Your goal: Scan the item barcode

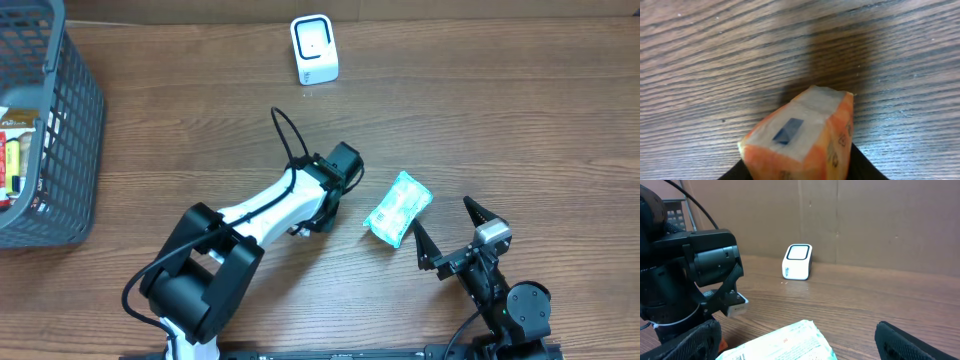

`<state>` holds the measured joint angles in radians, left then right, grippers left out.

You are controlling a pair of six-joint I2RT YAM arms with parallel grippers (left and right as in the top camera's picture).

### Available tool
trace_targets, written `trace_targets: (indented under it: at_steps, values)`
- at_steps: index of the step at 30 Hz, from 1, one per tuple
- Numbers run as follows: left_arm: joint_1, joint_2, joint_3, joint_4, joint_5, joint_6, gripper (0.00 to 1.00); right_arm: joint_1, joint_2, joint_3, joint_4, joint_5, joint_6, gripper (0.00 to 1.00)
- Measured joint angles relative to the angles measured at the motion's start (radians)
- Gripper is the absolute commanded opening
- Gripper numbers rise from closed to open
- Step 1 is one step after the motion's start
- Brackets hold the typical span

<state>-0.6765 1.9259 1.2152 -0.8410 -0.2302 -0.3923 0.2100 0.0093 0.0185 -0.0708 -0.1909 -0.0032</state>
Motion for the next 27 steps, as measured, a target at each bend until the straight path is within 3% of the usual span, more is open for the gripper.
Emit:
trace_targets:
  at_steps: [7, 10, 12, 23, 27]
  values:
    - [0.0, -0.002, 0.001, 0.002, -0.006, -0.001, 0.46, 0.0, 0.0, 0.0, -0.001, 0.0, 0.0, 1.0]
    - [0.0, -0.002, 0.004, 0.002, -0.002, -0.001, 0.35, 0.0, 0.0, 0.0, 0.0, 0.0, 0.0, 1.0]
    - [0.0, -0.002, 0.009, -0.002, 0.01, -0.001, 0.33, 0.0, 0.0, 0.0, 0.0, 0.0, 0.0, 1.0]
    - [0.0, -0.002, 0.071, -0.056, 0.035, -0.001, 0.37, 0.0, 0.0, 0.0, 0.0, 0.0, 0.0, 1.0]
    - [0.0, -0.002, 0.071, -0.058, 0.056, -0.002, 0.43, 0.0, 0.0, 0.0, 0.0, 0.0, 0.0, 1.0]
